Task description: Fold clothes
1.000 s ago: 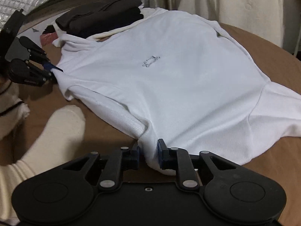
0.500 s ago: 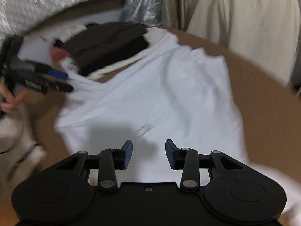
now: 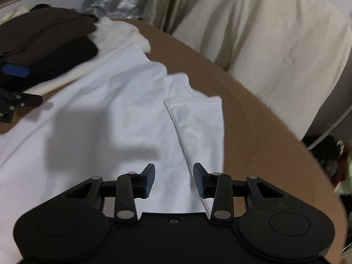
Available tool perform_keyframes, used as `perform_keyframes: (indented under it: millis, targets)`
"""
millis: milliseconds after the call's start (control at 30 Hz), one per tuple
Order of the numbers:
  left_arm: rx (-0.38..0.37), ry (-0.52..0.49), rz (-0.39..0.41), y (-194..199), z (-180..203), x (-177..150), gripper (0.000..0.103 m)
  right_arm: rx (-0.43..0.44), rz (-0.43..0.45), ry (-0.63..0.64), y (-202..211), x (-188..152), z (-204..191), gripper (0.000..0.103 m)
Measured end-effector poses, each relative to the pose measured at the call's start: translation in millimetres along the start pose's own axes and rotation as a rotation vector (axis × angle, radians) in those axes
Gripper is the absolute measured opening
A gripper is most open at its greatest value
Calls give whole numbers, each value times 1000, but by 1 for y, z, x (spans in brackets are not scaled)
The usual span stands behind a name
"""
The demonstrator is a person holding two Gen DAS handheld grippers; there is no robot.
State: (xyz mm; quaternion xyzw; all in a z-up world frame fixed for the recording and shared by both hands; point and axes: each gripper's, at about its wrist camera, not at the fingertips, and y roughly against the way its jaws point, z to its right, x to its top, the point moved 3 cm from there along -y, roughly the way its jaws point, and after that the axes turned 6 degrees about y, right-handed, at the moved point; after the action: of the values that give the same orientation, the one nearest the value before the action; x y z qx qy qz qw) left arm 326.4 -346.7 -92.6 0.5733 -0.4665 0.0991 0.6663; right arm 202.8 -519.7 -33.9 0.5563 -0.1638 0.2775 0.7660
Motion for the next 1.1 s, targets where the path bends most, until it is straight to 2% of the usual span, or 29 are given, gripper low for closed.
perform_keyframes:
  millis: [67, 133, 167, 233, 267, 300, 333, 367, 400, 533, 600, 667, 733, 833, 900, 967, 1033, 1100]
  targets:
    - [31, 7, -21, -29, 2, 19, 80, -30, 4, 44, -30, 1, 0, 48]
    - [57, 22, -27, -59, 3, 42, 81, -79, -12, 96, -62, 7, 0, 68]
    - [73, 21, -27, -72, 4, 51, 81, -109, -24, 128, -79, 10, 0, 75]
    - [120, 13, -40, -100, 5, 69, 81, -176, -31, 229, -106, 18, 0, 76]
    - [132, 5, -46, -110, 5, 75, 80, -194, -13, 265, -114, 20, 2, 74]
    - [140, -2, -49, -119, 6, 81, 80, -200, 10, 272, -118, 23, 8, 67]
    - [135, -8, -40, -122, 8, 85, 81, -213, 30, 240, -120, 26, 21, 39]
    - [131, -20, -24, -124, 11, 88, 81, -226, 33, 180, -120, 28, 37, 16]
    - [128, -37, -4, -126, 15, 91, 81, -237, 37, 117, -120, 29, 53, 12]
    - [116, -65, 34, -135, 24, 91, 81, -261, 4, -117, -123, 9, 126, 8]
    - [137, -59, 51, -141, 22, 90, 81, -253, -9, -235, -121, -5, 156, 8]
    - [177, -71, 68, -148, 22, 89, 81, -241, 21, -381, -109, -21, 178, 6]
    - [204, -141, 70, -156, 31, 87, 81, -227, 52, -526, -98, -36, 199, 4]
    - [210, -330, 1, -180, 55, 82, 81, -222, 71, -714, -85, -59, 226, 4]
    - [200, -258, -5, -184, 46, 87, 81, -192, 61, -770, -84, -70, 233, 4]
    - [139, -86, -42, -184, 24, 95, 81, -163, 63, -810, -82, -78, 236, 4]
    - [48, 44, -47, -180, 4, 104, 78, -192, 92, -794, -71, -77, 235, 4]
    - [12, 59, -40, -175, -1, 110, 78, -255, 115, -722, -62, -68, 231, 4]
